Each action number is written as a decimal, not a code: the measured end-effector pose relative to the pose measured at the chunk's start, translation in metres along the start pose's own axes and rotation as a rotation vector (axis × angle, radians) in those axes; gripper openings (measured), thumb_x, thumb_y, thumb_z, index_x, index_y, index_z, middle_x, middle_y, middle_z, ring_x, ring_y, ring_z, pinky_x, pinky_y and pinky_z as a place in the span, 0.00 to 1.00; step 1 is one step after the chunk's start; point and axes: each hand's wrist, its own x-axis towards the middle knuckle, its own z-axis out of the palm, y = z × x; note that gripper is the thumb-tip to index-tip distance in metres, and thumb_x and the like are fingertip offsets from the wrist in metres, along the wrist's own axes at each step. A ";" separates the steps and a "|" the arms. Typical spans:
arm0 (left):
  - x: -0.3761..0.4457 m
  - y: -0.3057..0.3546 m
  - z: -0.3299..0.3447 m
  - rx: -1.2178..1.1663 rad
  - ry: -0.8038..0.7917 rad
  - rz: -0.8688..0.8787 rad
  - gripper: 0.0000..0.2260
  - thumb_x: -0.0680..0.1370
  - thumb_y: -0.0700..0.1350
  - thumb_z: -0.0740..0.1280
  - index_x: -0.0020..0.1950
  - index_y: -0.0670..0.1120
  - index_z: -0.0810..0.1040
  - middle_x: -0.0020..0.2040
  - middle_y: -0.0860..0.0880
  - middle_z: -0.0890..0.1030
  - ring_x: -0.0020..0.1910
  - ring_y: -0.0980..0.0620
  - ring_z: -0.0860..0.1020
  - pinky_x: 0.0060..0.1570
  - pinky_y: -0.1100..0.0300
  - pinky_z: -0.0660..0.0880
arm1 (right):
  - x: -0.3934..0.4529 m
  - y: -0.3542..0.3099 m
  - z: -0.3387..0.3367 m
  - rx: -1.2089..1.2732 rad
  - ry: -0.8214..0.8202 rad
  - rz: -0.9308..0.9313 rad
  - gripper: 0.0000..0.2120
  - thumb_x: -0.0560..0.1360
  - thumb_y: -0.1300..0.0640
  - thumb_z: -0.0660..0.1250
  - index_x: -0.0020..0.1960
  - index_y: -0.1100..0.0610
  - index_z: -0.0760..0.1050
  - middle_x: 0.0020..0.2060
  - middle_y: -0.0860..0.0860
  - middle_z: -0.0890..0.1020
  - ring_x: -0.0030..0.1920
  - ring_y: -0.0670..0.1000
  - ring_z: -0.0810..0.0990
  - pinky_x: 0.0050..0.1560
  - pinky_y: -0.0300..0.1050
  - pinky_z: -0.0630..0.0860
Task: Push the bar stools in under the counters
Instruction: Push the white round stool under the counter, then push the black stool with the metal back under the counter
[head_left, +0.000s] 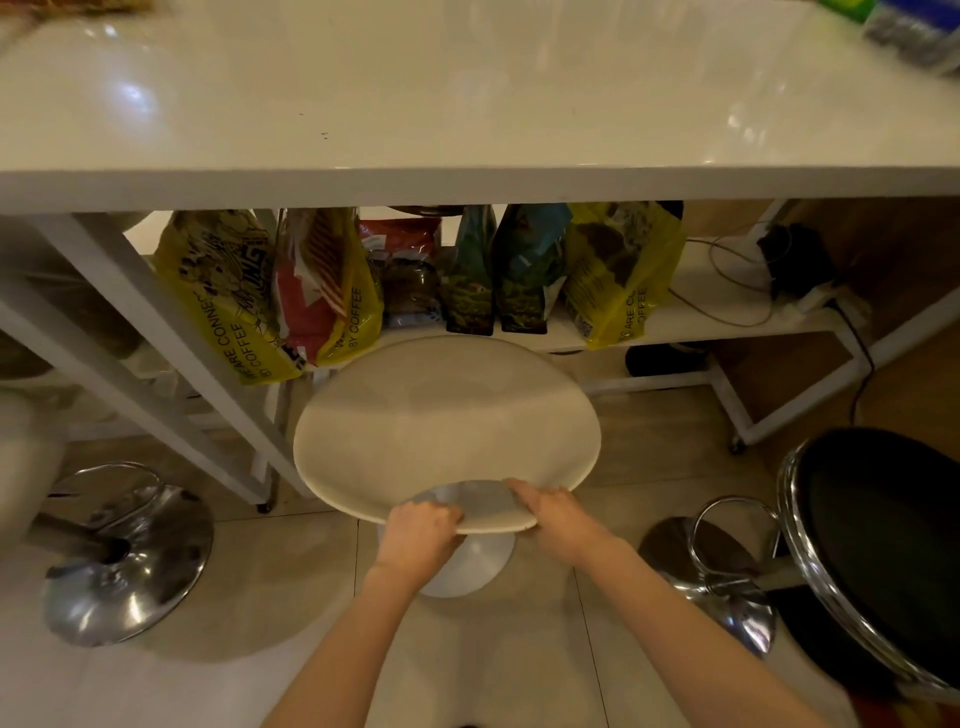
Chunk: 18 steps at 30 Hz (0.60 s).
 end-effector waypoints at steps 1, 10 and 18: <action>-0.001 -0.001 -0.001 -0.059 -0.054 0.016 0.13 0.75 0.56 0.63 0.48 0.49 0.78 0.47 0.47 0.82 0.48 0.46 0.79 0.42 0.56 0.73 | -0.006 -0.001 -0.003 0.049 0.010 0.017 0.33 0.75 0.58 0.66 0.74 0.56 0.54 0.65 0.60 0.72 0.64 0.61 0.71 0.63 0.52 0.68; 0.016 0.045 -0.055 -0.152 -0.062 0.217 0.38 0.70 0.72 0.56 0.73 0.51 0.59 0.74 0.48 0.64 0.71 0.49 0.64 0.68 0.52 0.60 | -0.093 0.041 -0.054 0.083 0.309 0.129 0.45 0.70 0.56 0.72 0.76 0.52 0.45 0.73 0.55 0.62 0.72 0.54 0.59 0.70 0.48 0.58; 0.041 0.236 -0.105 -0.149 0.068 0.538 0.39 0.71 0.71 0.55 0.75 0.53 0.49 0.77 0.48 0.54 0.74 0.49 0.55 0.72 0.48 0.53 | -0.218 0.129 -0.098 -0.027 0.532 0.284 0.45 0.71 0.51 0.71 0.76 0.54 0.45 0.76 0.54 0.52 0.75 0.53 0.48 0.74 0.51 0.51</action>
